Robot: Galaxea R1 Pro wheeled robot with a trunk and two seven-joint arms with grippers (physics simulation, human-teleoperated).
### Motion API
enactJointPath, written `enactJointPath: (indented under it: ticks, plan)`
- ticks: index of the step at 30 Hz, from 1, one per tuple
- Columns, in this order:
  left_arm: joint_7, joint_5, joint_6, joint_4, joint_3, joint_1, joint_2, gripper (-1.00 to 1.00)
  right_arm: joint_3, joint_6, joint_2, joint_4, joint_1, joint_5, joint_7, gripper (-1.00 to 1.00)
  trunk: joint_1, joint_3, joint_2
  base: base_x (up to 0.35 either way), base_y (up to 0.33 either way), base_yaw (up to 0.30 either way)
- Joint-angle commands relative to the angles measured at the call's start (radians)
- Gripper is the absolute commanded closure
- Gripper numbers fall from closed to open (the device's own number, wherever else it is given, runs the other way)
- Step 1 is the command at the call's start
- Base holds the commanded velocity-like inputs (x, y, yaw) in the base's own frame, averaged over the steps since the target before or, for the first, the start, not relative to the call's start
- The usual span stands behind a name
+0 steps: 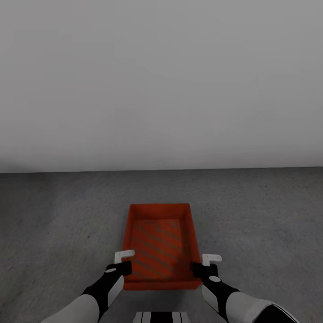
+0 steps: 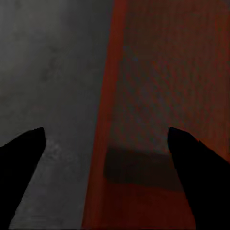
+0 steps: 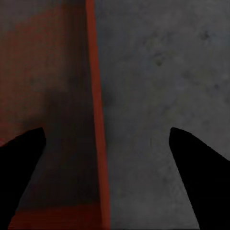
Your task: Move the two storage containers from the living room to the garage. In the garage, place one container on the floor and stack the other container on top of it (either order is fine).
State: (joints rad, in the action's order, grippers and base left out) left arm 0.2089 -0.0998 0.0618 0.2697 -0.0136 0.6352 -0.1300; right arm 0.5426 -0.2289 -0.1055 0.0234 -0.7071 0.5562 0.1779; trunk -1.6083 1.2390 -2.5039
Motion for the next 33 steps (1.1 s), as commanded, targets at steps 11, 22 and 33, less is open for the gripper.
enactJointPath:
  ticks: [11, 22, 33]
  plan:
    - [0.001, -0.008, 0.000, 0.009, 0.001, 0.000, 0.000, -1.00, 0.008, -0.003, 0.000, 0.000, -0.001, 0.008, 0.003, -1.00, 0.000, 0.001, 0.000, 0.000, 0.000, 0.000]
    - [0.003, -0.010, 0.000, 0.007, -0.002, 0.000, -0.004, -1.00, 0.008, -0.003, 0.000, 0.000, -0.001, 0.008, 0.003, -1.00, 0.000, 0.001, 0.000, 0.000, 0.000, 0.000]
    - [0.001, -0.009, 0.000, 0.006, -0.002, 0.000, -0.004, -1.00, 0.008, -0.003, 0.000, 0.000, 0.000, 0.008, 0.004, -1.00, 0.005, -0.038, 0.002, 0.000, 0.000, 0.000]
